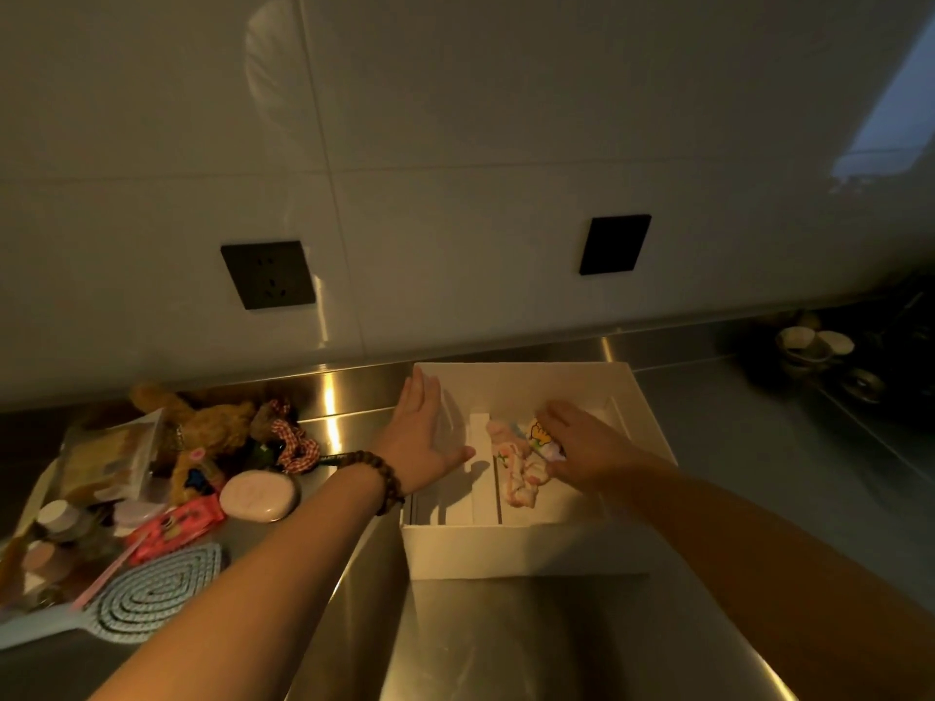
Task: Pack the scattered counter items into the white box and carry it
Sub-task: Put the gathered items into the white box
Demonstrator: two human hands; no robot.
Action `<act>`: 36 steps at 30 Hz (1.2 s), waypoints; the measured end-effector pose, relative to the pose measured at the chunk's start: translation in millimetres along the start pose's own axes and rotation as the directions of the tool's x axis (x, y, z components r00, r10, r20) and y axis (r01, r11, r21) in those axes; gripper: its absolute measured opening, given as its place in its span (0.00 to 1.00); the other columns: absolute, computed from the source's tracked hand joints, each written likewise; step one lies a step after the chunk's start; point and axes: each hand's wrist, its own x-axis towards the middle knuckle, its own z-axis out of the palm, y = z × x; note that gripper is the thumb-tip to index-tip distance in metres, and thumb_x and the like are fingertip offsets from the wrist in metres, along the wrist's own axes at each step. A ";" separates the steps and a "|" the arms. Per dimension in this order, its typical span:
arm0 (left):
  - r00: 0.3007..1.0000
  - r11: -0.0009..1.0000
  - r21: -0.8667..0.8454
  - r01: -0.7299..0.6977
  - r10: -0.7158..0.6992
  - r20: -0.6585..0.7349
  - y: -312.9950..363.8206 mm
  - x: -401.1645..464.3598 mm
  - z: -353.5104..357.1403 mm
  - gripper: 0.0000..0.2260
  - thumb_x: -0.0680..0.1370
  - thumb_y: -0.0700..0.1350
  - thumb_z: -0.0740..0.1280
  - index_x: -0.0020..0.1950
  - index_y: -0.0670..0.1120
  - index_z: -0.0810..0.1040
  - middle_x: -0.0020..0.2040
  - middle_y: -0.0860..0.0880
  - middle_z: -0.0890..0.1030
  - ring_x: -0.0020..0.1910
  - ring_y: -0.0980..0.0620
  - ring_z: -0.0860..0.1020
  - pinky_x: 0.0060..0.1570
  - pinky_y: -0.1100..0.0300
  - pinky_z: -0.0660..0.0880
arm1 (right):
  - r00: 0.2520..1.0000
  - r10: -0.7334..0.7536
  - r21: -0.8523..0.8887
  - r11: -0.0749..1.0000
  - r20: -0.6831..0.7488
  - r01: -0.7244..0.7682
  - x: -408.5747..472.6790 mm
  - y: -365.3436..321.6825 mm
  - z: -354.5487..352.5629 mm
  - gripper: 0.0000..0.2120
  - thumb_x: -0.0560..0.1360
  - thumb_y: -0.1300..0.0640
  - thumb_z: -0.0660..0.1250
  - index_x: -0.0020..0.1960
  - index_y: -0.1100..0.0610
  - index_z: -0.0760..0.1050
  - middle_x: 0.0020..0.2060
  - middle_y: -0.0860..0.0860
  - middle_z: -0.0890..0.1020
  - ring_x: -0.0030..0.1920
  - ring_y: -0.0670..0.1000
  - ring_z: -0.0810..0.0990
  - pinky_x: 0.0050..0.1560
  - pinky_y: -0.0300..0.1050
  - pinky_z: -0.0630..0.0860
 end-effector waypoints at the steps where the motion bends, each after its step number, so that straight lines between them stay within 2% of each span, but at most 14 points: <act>1: 1.000 1.000 -0.007 -0.004 0.004 -0.008 0.2 0.5 0.9 0.48 0.73 0.59 0.68 0.75 0.47 0.36 0.75 0.49 0.32 0.75 0.51 0.39 0.71 0.58 0.47 | 0.997 -0.015 -0.030 0.999 0.079 0.017 -1.6 0.6 0.9 0.35 0.78 0.45 0.62 0.77 0.51 0.48 0.78 0.50 0.47 0.76 0.55 0.51 0.74 0.52 0.53; 3: 1.000 1.000 -0.016 -0.010 0.010 -0.018 0.2 1.3 2.1 0.48 0.72 0.59 0.68 0.75 0.47 0.36 0.75 0.50 0.31 0.75 0.51 0.39 0.71 0.59 0.47 | 0.981 -0.004 -0.054 0.998 0.195 0.014 -3.5 3.5 4.4 0.33 0.79 0.46 0.58 0.77 0.50 0.46 0.78 0.49 0.44 0.76 0.56 0.50 0.75 0.54 0.53; 5: 1.000 1.000 -0.026 -0.012 0.011 -0.019 -1.3 1.8 2.9 0.48 0.72 0.59 0.68 0.75 0.47 0.36 0.75 0.50 0.31 0.75 0.51 0.38 0.71 0.59 0.46 | 0.968 0.026 -0.099 0.995 0.251 -0.001 -3.6 5.4 8.4 0.32 0.80 0.50 0.57 0.77 0.49 0.44 0.78 0.49 0.45 0.76 0.58 0.50 0.74 0.57 0.51; 10: 1.000 1.000 -0.022 -0.011 0.011 -0.013 -2.8 2.8 3.7 0.47 0.73 0.58 0.68 0.75 0.46 0.36 0.75 0.49 0.32 0.75 0.51 0.38 0.73 0.57 0.47 | 0.975 0.025 -0.239 0.971 0.219 0.029 -0.8 4.7 13.0 0.36 0.79 0.53 0.60 0.78 0.51 0.41 0.78 0.49 0.44 0.77 0.55 0.45 0.74 0.56 0.43; 12: 1.000 1.000 -0.021 -0.009 0.009 -0.016 -3.1 3.1 4.3 0.47 0.73 0.58 0.68 0.75 0.46 0.36 0.75 0.49 0.32 0.75 0.51 0.39 0.73 0.57 0.47 | 0.976 0.033 -0.207 0.978 0.215 0.012 0.0 2.2 12.1 0.34 0.79 0.52 0.59 0.78 0.52 0.43 0.78 0.50 0.45 0.77 0.55 0.47 0.74 0.56 0.45; 14: 1.000 1.000 -0.026 -0.008 0.007 -0.019 -3.8 3.2 4.3 0.46 0.73 0.58 0.68 0.75 0.46 0.37 0.75 0.49 0.32 0.75 0.52 0.39 0.73 0.57 0.47 | 0.981 0.055 -0.109 0.993 0.189 -0.034 -1.9 -6.7 8.0 0.30 0.80 0.49 0.56 0.77 0.51 0.47 0.78 0.51 0.48 0.76 0.57 0.52 0.74 0.56 0.51; 17: 0.999 0.998 -0.064 0.003 -0.005 -0.035 -3.6 2.0 3.0 0.45 0.74 0.56 0.68 0.76 0.46 0.39 0.76 0.49 0.34 0.75 0.52 0.41 0.73 0.57 0.49 | 0.994 0.078 0.010 0.997 0.081 -0.079 -9.4 -28.5 1.0 0.28 0.82 0.52 0.54 0.78 0.51 0.46 0.78 0.50 0.48 0.76 0.57 0.54 0.73 0.54 0.56; 20: 0.997 0.989 -0.144 0.013 -0.024 -0.072 -2.2 -5.8 -2.5 0.41 0.75 0.54 0.67 0.77 0.46 0.43 0.77 0.49 0.40 0.75 0.51 0.49 0.69 0.64 0.49 | 0.998 0.038 0.104 0.994 -0.057 -0.032 -20.1 -59.2 -12.1 0.28 0.82 0.53 0.55 0.78 0.52 0.48 0.78 0.51 0.49 0.76 0.56 0.54 0.73 0.52 0.56; 23: 0.992 0.976 -0.214 -0.040 0.013 -0.123 -7.8 -24.1 -11.9 0.36 0.75 0.57 0.65 0.77 0.48 0.51 0.77 0.48 0.53 0.74 0.51 0.57 0.70 0.59 0.53 | 0.982 0.011 0.209 0.977 -0.188 0.029 -30.2 -98.3 -26.0 0.27 0.81 0.51 0.55 0.77 0.50 0.50 0.78 0.49 0.51 0.76 0.54 0.57 0.72 0.49 0.59; 25: 0.984 0.972 -0.225 -0.065 0.026 -0.174 -20.3 -42.1 -16.3 0.33 0.75 0.59 0.64 0.75 0.51 0.55 0.75 0.49 0.60 0.72 0.51 0.61 0.67 0.60 0.56 | 0.970 -0.019 0.252 0.964 -0.244 0.083 -35.5 -127.1 -29.9 0.26 0.81 0.50 0.55 0.77 0.49 0.52 0.77 0.48 0.54 0.75 0.53 0.57 0.71 0.47 0.58; 29: 0.968 0.992 -0.124 -0.026 -0.006 -0.250 -64.1 -83.3 -26.3 0.33 0.75 0.61 0.62 0.75 0.48 0.56 0.74 0.47 0.61 0.72 0.51 0.60 0.65 0.62 0.56 | 0.951 -0.168 0.246 0.941 -0.259 0.233 -31.2 -191.3 -24.4 0.26 0.80 0.50 0.57 0.76 0.52 0.56 0.76 0.52 0.58 0.75 0.52 0.59 0.72 0.46 0.57; 32: 0.952 0.992 -0.123 0.007 -0.044 -0.303 -106.8 -119.7 -41.5 0.31 0.75 0.57 0.64 0.73 0.46 0.62 0.71 0.45 0.67 0.69 0.49 0.66 0.67 0.61 0.61 | 0.936 -0.251 0.217 0.927 -0.248 0.306 -21.8 -243.1 -7.4 0.26 0.80 0.51 0.59 0.76 0.54 0.58 0.75 0.54 0.60 0.74 0.53 0.60 0.72 0.46 0.58; 34: 0.939 0.993 -0.109 0.052 -0.086 -0.334 -140.6 -149.7 -50.2 0.29 0.75 0.58 0.64 0.72 0.47 0.64 0.68 0.46 0.70 0.66 0.49 0.69 0.65 0.59 0.65 | 0.925 -0.304 0.238 0.904 -0.228 0.356 -17.1 -276.1 11.2 0.26 0.78 0.51 0.61 0.75 0.52 0.60 0.74 0.53 0.62 0.73 0.54 0.63 0.69 0.47 0.62; 36: 0.921 0.991 -0.065 0.119 -0.135 -0.366 -176.8 -182.8 -56.1 0.29 0.74 0.62 0.62 0.71 0.50 0.63 0.67 0.48 0.70 0.64 0.51 0.70 0.62 0.58 0.67 | 0.925 -0.339 0.258 0.891 -0.169 0.374 -12.5 -305.9 34.4 0.29 0.77 0.48 0.63 0.76 0.50 0.57 0.75 0.51 0.60 0.74 0.53 0.61 0.70 0.47 0.62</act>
